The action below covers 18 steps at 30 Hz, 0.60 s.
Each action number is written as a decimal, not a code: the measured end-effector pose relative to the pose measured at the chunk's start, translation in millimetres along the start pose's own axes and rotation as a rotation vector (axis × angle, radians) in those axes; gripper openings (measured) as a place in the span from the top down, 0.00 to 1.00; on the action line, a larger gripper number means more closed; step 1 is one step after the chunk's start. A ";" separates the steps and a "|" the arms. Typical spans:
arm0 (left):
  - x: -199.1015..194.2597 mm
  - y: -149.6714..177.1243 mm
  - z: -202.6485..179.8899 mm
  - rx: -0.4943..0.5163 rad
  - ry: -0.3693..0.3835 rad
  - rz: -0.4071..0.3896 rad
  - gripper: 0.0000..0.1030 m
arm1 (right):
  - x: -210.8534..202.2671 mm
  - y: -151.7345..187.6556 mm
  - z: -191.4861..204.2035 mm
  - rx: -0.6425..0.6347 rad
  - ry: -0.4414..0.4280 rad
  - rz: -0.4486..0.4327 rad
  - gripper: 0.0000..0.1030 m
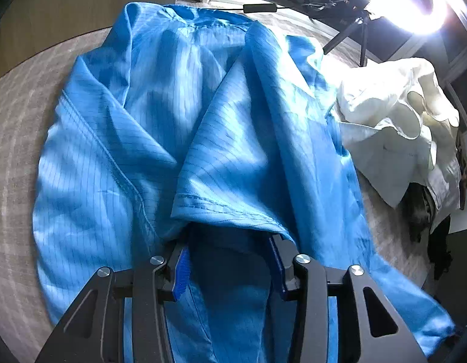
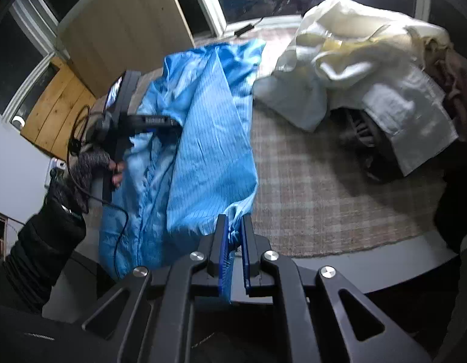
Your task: Fold clothes
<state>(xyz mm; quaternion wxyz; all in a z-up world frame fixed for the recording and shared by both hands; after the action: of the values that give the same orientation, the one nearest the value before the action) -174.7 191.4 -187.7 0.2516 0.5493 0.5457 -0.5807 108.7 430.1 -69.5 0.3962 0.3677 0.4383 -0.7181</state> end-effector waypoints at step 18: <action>-21.9 -2.6 3.2 -0.097 0.025 0.029 0.52 | 5.4 -31.3 -35.3 -0.003 -0.069 0.024 0.92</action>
<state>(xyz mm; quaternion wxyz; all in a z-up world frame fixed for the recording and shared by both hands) -172.3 182.5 -167.4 0.2797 0.5515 0.5681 -0.5430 85.0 470.8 -75.8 0.4202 0.3474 0.4212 -0.7248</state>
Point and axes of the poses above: each gripper's, at about its wrist camera, not at the fingertips, and x roughly the way its jaws point, z to its left, y to its underside, the point moved 1 cm from there along x, roughly the way its jaws point, and after that the axes turned 11 degrees about x, right-handed, at the moved point
